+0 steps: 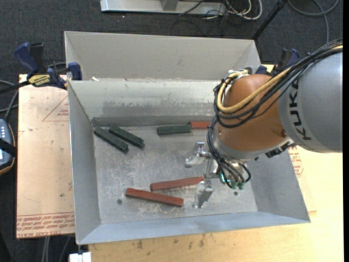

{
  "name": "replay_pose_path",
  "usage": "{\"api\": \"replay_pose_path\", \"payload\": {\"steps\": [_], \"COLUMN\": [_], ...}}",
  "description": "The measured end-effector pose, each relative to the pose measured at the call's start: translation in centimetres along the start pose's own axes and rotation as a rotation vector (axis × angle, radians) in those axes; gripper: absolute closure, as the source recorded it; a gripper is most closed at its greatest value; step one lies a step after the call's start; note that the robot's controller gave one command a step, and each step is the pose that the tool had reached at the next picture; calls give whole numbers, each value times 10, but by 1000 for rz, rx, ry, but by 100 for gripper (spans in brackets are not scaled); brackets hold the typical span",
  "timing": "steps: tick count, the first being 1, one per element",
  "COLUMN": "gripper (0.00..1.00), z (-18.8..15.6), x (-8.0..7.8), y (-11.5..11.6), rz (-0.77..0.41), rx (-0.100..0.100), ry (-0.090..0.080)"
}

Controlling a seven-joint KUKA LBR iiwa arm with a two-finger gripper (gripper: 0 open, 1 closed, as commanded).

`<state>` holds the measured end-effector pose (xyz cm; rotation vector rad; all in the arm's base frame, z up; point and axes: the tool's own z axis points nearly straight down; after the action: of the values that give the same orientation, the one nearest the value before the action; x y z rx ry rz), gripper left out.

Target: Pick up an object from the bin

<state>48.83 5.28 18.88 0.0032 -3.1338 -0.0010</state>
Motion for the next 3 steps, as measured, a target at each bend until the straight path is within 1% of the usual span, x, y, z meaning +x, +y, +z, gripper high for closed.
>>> {"api": "replay_pose_path", "payload": {"steps": [1, 2, 3], "gripper": [0, 100, 100], "z": [-3, 96, 96], "x": [-2, -32, -32], "y": [0, 7, 7], "rz": [2, -152, -152], "rx": [0, -1, -2], "ry": [-8, -19, -19]}}
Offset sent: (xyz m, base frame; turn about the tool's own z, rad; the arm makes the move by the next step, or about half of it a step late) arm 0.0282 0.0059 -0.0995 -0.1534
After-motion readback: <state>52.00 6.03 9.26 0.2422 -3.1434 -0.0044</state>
